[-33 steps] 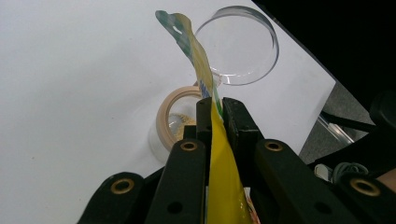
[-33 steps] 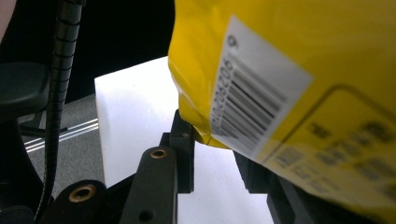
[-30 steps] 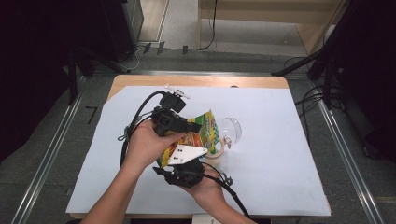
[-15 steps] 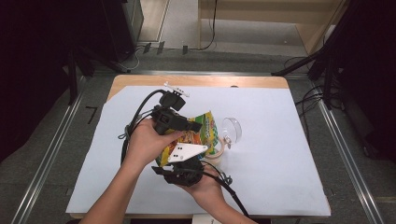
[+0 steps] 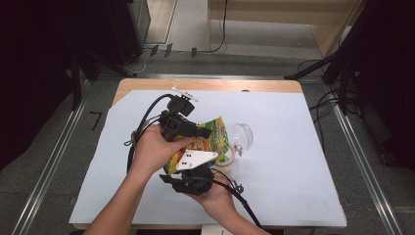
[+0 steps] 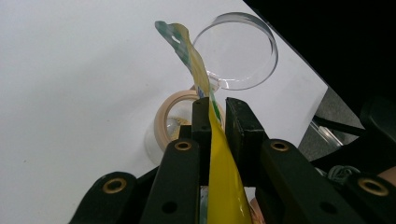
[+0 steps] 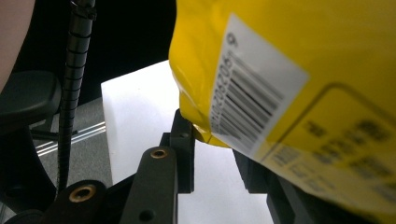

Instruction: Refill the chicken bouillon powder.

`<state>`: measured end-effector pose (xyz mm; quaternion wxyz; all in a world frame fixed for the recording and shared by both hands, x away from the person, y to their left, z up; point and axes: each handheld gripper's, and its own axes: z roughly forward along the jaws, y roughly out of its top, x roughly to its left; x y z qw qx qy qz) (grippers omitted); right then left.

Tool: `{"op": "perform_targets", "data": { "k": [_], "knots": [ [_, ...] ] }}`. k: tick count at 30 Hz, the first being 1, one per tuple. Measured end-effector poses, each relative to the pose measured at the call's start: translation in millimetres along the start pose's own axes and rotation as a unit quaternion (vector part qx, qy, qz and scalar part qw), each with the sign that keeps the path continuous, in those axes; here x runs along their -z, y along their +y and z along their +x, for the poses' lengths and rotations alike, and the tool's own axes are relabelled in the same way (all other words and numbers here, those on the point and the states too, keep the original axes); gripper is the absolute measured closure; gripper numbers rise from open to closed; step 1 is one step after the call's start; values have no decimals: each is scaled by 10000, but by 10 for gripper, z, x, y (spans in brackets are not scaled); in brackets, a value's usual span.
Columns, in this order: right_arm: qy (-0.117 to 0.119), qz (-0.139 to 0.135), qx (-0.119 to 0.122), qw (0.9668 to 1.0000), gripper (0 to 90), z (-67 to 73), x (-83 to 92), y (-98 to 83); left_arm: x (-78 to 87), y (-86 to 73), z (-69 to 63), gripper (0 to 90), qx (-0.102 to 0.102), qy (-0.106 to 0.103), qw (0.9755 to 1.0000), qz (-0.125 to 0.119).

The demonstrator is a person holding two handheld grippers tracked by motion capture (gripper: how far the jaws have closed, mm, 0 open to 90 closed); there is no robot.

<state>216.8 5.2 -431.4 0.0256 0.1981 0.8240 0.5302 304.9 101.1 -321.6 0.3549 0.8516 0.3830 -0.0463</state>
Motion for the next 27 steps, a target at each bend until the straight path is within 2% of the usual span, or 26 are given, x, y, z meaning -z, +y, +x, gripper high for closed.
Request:
{"op": "perform_targets", "data": {
  "k": [27],
  "knots": [
    [87,50,-59,9999,721,-14,-14,33,23,21,47,818,98,-104,9999,-30]
  ]
}}
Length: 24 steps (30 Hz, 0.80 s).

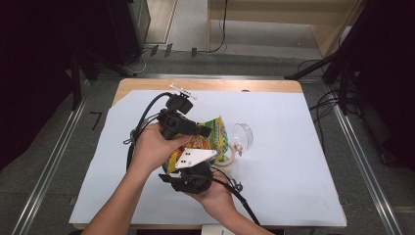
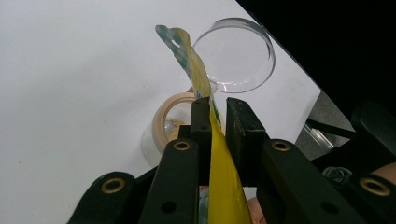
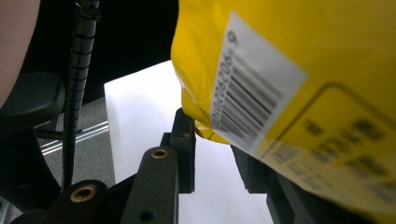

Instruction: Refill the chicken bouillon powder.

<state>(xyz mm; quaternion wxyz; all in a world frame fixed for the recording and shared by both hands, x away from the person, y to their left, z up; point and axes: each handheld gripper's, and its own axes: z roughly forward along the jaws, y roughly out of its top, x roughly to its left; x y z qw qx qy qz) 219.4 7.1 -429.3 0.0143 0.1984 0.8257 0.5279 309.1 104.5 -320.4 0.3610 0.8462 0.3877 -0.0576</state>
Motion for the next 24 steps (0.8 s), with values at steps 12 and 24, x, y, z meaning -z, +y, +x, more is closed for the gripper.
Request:
{"op": "perform_targets", "data": {
  "k": [12,24],
  "knots": [
    [-2,-9,20,10000,724,-3,-2,6,8,1,-2,815,-7,-4,10000,-9],
    [5,-4,47,10000,724,4,2,16,21,2,-7,810,-20,12,10000,-21]
  ]
}}
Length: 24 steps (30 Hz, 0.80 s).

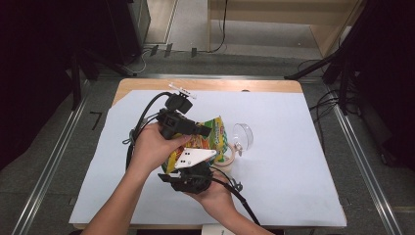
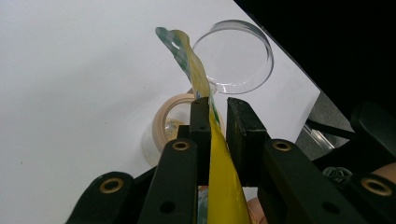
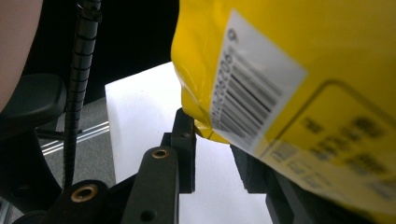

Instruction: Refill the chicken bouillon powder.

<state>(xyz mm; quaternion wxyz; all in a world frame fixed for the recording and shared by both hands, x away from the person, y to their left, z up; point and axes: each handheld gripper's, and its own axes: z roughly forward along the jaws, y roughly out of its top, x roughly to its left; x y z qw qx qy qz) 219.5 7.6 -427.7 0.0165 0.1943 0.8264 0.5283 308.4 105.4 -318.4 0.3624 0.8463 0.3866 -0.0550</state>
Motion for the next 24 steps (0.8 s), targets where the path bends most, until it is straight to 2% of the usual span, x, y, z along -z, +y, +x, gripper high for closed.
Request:
{"op": "perform_targets", "data": {
  "k": [24],
  "knots": [
    [-6,-21,11,10000,723,17,6,7,16,-1,-26,814,-37,37,10000,-18]
  ]
}}
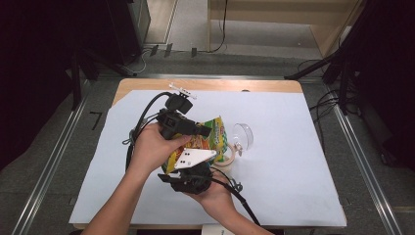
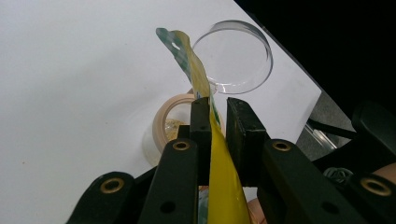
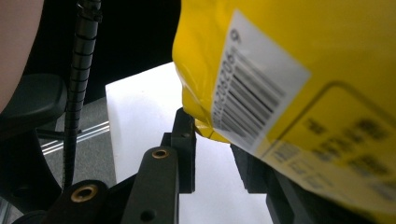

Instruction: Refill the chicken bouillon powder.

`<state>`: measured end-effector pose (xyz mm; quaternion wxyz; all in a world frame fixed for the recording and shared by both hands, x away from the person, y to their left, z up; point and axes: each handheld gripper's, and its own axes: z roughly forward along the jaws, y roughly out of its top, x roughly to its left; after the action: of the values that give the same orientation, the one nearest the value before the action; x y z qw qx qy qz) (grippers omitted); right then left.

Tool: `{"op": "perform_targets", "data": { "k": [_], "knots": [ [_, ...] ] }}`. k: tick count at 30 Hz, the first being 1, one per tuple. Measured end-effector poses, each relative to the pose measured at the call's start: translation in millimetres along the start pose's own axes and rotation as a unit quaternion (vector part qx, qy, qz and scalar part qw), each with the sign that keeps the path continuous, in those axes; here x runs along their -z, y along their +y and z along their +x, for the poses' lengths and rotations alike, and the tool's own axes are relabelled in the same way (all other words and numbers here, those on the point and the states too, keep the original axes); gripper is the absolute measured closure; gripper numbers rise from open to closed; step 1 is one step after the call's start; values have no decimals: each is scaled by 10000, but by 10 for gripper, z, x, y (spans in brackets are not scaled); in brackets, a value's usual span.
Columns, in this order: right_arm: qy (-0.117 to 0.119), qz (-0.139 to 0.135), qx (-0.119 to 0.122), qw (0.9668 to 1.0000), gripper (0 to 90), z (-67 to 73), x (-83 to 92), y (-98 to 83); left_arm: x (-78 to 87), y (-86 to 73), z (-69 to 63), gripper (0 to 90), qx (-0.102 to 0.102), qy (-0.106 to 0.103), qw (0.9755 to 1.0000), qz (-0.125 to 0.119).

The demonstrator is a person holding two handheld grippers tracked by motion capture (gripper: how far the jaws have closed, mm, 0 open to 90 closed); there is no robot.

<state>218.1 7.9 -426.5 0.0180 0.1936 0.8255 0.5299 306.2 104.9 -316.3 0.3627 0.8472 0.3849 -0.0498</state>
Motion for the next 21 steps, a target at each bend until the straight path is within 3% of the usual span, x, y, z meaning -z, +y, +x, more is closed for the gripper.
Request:
{"op": "perform_targets", "data": {
  "k": [21],
  "knots": [
    [-4,-24,-25,10000,722,4,4,0,-7,4,-28,811,-47,31,10000,21]
  ]
}}
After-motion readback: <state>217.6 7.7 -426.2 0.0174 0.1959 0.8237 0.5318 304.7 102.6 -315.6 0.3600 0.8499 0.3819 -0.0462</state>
